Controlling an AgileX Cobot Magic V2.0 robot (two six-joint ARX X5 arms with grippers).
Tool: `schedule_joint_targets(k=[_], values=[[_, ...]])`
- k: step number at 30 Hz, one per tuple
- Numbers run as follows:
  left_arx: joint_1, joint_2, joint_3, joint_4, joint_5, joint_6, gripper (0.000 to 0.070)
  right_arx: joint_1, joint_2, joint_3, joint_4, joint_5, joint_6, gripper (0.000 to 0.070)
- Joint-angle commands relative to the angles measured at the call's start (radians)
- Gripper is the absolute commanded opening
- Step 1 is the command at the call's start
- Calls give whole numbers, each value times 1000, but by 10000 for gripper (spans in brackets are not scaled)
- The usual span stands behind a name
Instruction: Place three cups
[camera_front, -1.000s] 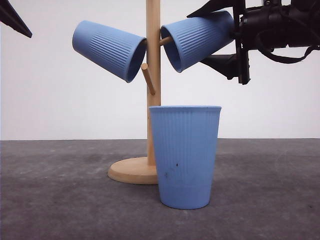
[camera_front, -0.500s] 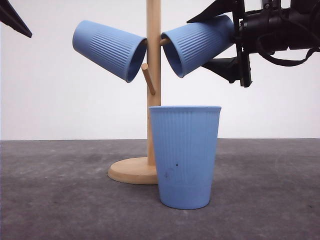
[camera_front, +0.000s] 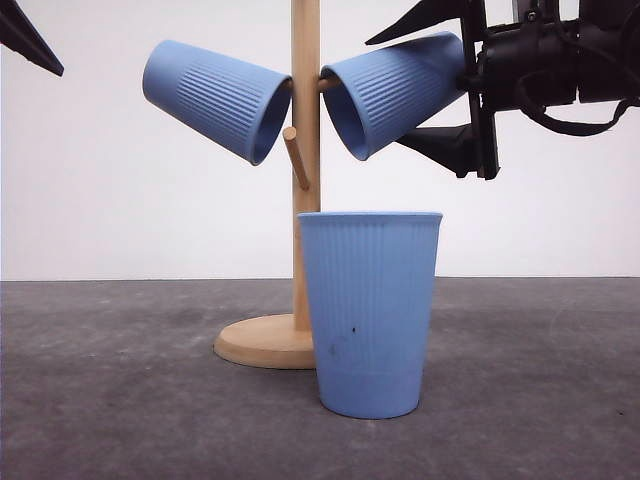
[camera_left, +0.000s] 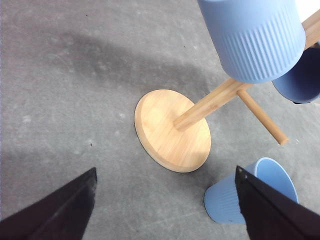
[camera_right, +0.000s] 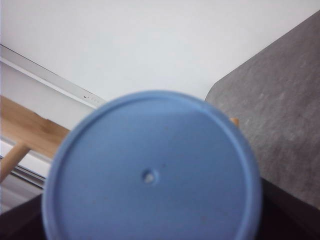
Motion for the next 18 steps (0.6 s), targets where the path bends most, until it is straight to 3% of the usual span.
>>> schedule_joint_targets(k=[1,6,18], values=[[-1,4,7,9,-2,11,511,4,18,10,9,-9,-16,584],[-1,4,7,9,-3,11,510,-8,17,10,8,-11,-20,667],[-1,4,7,9,-5,11,511,-55,16,10,10,-58,-19,700]])
